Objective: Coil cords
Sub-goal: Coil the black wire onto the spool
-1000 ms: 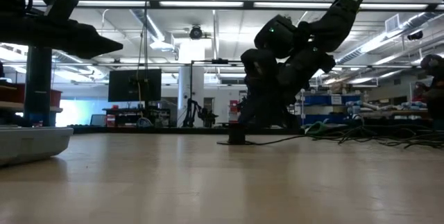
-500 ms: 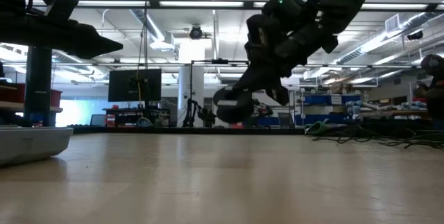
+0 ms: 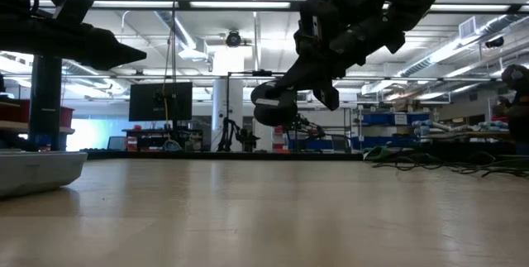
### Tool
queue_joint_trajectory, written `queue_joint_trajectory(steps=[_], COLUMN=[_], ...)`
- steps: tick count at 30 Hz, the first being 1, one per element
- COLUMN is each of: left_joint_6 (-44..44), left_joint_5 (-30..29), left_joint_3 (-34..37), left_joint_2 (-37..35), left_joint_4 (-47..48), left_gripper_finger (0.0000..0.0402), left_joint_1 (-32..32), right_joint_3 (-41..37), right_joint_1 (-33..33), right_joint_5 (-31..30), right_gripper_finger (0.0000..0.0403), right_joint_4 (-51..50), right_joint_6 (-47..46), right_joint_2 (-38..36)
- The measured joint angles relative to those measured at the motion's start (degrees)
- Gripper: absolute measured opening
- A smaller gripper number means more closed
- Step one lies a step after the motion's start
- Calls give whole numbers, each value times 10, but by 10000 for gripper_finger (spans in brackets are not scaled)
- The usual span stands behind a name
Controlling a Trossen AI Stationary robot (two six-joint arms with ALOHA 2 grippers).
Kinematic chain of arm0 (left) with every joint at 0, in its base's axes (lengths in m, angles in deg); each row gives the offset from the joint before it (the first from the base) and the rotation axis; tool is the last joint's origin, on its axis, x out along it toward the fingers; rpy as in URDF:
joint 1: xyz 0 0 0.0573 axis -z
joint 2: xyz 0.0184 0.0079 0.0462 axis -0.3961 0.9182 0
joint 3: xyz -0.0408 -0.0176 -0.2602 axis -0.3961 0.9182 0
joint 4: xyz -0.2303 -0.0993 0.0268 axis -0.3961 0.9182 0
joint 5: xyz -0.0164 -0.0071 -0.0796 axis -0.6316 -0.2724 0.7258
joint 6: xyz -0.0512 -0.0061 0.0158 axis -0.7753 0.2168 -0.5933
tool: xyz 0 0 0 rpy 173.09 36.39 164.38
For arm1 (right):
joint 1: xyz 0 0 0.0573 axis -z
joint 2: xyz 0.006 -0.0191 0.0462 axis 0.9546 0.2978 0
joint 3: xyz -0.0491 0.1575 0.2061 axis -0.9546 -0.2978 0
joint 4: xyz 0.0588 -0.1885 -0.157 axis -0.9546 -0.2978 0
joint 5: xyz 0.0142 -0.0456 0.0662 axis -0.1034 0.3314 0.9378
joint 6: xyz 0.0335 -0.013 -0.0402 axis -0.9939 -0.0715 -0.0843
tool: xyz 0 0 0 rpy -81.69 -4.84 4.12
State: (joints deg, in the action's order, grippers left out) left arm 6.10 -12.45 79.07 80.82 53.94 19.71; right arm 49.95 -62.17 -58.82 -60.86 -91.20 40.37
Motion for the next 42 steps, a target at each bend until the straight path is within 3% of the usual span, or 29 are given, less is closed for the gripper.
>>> queue_joint_trajectory(steps=[14, 16, 21, 25, 30, 42], left_joint_6=[-4, -62, -327, -436, -479, -480], left_joint_5=[0, 5, 29, 30, 30, 30], left_joint_3=[0, 0, 0, 0, 0, 0], left_joint_2=[0, 0, 0, 0, 0, 0], left_joint_4=[-1, -4, -13, -16, -16, -16], left_gripper_finger=[355, 355, 355, 355, 355, 355], left_joint_1=[0, 0, 0, 0, 0, 0], right_joint_3=[0, 0, 0, 0, 0, 0], right_joint_1=[-51, -64, -95, -109, -113, -114], right_joint_5=[-1, -2, -34, -43, -52, -67], right_gripper_finger=[2, 2, 2, 2, 2, 2], right_joint_4=[11, 11, 11, 11, 11, 11], right_joint_6=[4, 4, 4, 4, 3, 1], right_joint_2=[1, 1, 1, 1, 1, 1])
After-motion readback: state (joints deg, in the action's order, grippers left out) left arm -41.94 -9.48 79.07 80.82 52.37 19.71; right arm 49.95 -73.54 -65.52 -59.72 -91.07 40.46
